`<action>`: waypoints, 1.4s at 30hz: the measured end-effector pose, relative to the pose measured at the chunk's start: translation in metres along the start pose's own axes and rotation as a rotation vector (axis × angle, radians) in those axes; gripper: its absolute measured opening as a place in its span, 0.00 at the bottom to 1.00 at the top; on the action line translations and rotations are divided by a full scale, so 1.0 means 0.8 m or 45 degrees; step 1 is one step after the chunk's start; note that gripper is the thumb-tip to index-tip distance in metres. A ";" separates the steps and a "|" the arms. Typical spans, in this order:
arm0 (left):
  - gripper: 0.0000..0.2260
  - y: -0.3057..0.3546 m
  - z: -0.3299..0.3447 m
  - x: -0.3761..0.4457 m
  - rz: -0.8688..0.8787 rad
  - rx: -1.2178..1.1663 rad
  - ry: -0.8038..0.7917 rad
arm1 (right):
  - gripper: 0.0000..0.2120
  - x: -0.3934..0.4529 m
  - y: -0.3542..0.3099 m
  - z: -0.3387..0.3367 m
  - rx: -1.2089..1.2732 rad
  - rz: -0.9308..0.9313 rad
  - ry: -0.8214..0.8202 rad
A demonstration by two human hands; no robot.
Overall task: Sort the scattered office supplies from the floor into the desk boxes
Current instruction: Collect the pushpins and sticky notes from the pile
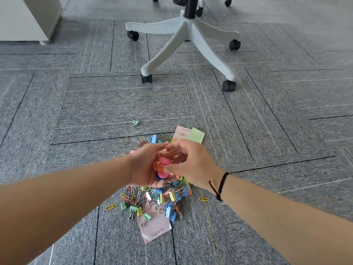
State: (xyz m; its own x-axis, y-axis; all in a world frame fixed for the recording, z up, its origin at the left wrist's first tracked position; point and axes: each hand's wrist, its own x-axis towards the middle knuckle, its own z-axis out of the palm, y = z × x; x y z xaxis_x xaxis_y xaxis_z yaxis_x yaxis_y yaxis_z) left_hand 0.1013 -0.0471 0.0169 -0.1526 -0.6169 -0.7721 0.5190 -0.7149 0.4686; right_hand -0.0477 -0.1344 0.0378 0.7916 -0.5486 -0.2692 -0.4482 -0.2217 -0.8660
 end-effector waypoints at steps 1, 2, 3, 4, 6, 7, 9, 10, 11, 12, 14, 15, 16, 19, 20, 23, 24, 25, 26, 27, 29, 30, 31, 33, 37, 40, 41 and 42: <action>0.20 0.001 0.000 -0.002 0.009 -0.019 -0.003 | 0.20 0.000 -0.001 -0.002 -0.003 -0.001 0.007; 0.18 0.002 -0.001 -0.003 0.018 -0.043 0.000 | 0.20 0.001 -0.001 -0.005 0.002 0.005 0.031; 0.16 0.003 -0.005 -0.003 0.028 -0.059 0.004 | 0.19 0.001 0.000 -0.010 0.023 0.022 0.059; 0.15 0.004 -0.008 -0.002 0.039 -0.056 0.004 | 0.17 0.001 0.001 -0.015 0.075 0.048 0.087; 0.12 0.004 -0.015 0.000 0.066 -0.028 -0.003 | 0.14 0.004 0.004 -0.024 0.204 0.124 0.165; 0.10 0.005 -0.017 0.001 0.078 -0.021 0.001 | 0.11 0.006 0.009 -0.028 0.246 0.161 0.226; 0.08 0.006 -0.020 0.003 0.105 -0.021 0.037 | 0.06 0.009 0.023 -0.035 0.315 0.235 0.336; 0.08 0.006 -0.021 0.003 0.118 -0.022 0.067 | 0.04 0.009 0.034 -0.039 0.332 0.279 0.360; 0.08 0.007 -0.022 0.003 0.127 -0.022 0.103 | 0.03 0.009 0.046 -0.043 0.329 0.325 0.365; 0.09 0.007 -0.024 0.002 0.136 -0.022 0.139 | 0.02 0.008 0.061 -0.047 0.296 0.368 0.361; 0.11 0.008 -0.030 0.001 0.158 -0.037 0.205 | 0.02 0.003 0.091 -0.059 0.056 0.417 0.343; 0.12 0.008 -0.034 -0.001 0.173 -0.046 0.228 | 0.04 -0.001 0.103 -0.067 -0.149 0.428 0.304; 0.13 0.009 -0.037 -0.003 0.188 -0.053 0.242 | 0.07 -0.005 0.113 -0.076 -0.362 0.438 0.230; 0.16 0.011 -0.044 -0.009 0.228 -0.078 0.266 | 0.17 -0.021 0.132 -0.095 -0.811 0.423 -0.041; 0.16 0.013 -0.046 -0.010 0.236 -0.094 0.268 | 0.18 -0.024 0.135 -0.096 -0.886 0.397 -0.098; 0.15 0.017 -0.043 -0.013 0.247 -0.146 0.245 | 0.17 -0.028 0.135 -0.083 -0.978 0.289 -0.190; 0.15 0.018 -0.042 -0.014 0.244 -0.165 0.234 | 0.16 -0.027 0.134 -0.076 -1.009 0.253 -0.208; 0.15 0.018 -0.040 -0.015 0.237 -0.180 0.223 | 0.14 -0.026 0.133 -0.069 -1.044 0.222 -0.219; 0.15 0.018 -0.038 -0.016 0.229 -0.190 0.211 | 0.11 -0.026 0.132 -0.064 -1.075 0.197 -0.225; 0.16 0.018 -0.038 -0.017 0.219 -0.193 0.199 | 0.09 -0.026 0.132 -0.060 -1.100 0.184 -0.229; 0.17 0.016 -0.038 -0.019 0.200 -0.182 0.186 | 0.05 -0.025 0.133 -0.056 -1.118 0.197 -0.240; 0.18 0.015 -0.039 -0.019 0.193 -0.170 0.183 | 0.05 -0.025 0.133 -0.056 -1.107 0.219 -0.241; 0.19 0.015 -0.040 -0.020 0.189 -0.160 0.179 | 0.05 -0.025 0.134 -0.057 -1.076 0.252 -0.236; 0.19 0.015 -0.041 -0.021 0.186 -0.154 0.178 | 0.05 -0.025 0.135 -0.061 -0.931 0.330 -0.211; 0.24 0.017 -0.041 -0.023 0.208 -0.170 0.191 | 0.06 -0.030 0.132 -0.062 -0.208 0.608 -0.162; 0.25 0.018 -0.040 -0.023 0.217 -0.171 0.190 | 0.07 -0.029 0.115 -0.061 0.461 0.780 -0.109; 0.25 0.018 -0.040 -0.023 0.217 -0.169 0.195 | 0.06 -0.027 0.110 -0.061 0.596 0.814 -0.100; 0.25 0.017 -0.039 -0.023 0.217 -0.166 0.201 | 0.06 -0.025 0.104 -0.062 0.680 0.839 -0.103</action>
State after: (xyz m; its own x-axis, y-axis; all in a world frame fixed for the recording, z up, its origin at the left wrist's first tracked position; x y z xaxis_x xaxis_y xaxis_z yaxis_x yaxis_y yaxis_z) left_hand 0.1375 -0.0353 0.0244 0.0740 -0.6584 -0.7490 0.6313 -0.5505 0.5463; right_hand -0.1219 -0.1819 -0.0081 0.4738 -0.3686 -0.7998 -0.5879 0.5438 -0.5989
